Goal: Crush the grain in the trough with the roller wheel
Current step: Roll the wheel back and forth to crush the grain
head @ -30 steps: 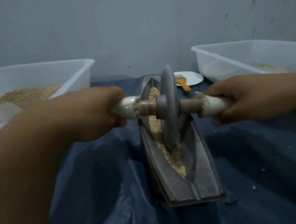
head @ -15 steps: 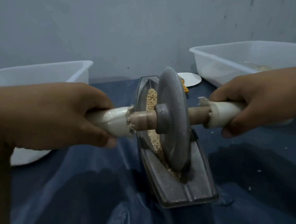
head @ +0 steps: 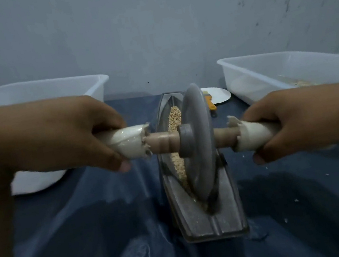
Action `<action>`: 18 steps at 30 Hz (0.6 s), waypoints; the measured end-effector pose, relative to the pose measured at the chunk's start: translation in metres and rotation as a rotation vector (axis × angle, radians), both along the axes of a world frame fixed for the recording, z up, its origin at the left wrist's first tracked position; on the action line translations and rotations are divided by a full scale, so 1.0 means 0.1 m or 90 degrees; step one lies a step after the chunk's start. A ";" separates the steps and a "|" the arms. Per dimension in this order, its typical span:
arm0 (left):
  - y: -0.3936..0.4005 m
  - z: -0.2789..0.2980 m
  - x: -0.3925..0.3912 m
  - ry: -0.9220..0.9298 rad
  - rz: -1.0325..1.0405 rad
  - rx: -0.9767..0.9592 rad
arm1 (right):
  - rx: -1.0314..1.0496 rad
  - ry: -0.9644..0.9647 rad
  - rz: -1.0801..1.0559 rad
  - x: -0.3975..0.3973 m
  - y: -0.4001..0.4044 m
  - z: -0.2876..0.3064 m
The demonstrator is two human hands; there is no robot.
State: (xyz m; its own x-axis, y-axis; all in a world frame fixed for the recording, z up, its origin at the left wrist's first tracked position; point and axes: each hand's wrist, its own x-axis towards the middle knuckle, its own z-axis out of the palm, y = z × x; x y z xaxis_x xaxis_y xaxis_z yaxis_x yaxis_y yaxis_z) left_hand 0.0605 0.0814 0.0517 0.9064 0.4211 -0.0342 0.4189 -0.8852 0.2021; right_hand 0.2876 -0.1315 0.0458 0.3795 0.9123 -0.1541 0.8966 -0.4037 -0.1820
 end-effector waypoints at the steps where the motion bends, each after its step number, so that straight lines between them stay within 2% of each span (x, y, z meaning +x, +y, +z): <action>1: 0.00 0.03 -0.06 0.018 -0.012 -0.019 | -0.003 0.023 0.011 -0.03 -0.06 0.04; 5: 0.02 0.02 -0.02 0.040 0.004 -0.049 | 0.008 0.029 -0.003 -0.01 -0.01 0.03; 9: 0.01 -0.17 0.27 -0.090 0.111 0.043 | 0.185 -0.095 -0.071 0.11 0.33 -0.29; 11: 0.02 -0.25 0.36 -0.116 0.122 0.070 | 0.244 -0.125 -0.084 0.14 0.45 -0.37; 13: 0.02 -0.25 0.35 -0.117 0.117 0.060 | 0.216 -0.116 -0.088 0.14 0.45 -0.35; 18: 0.02 -0.03 -0.01 -0.042 0.021 0.000 | -0.001 -0.005 -0.017 0.05 0.06 -0.05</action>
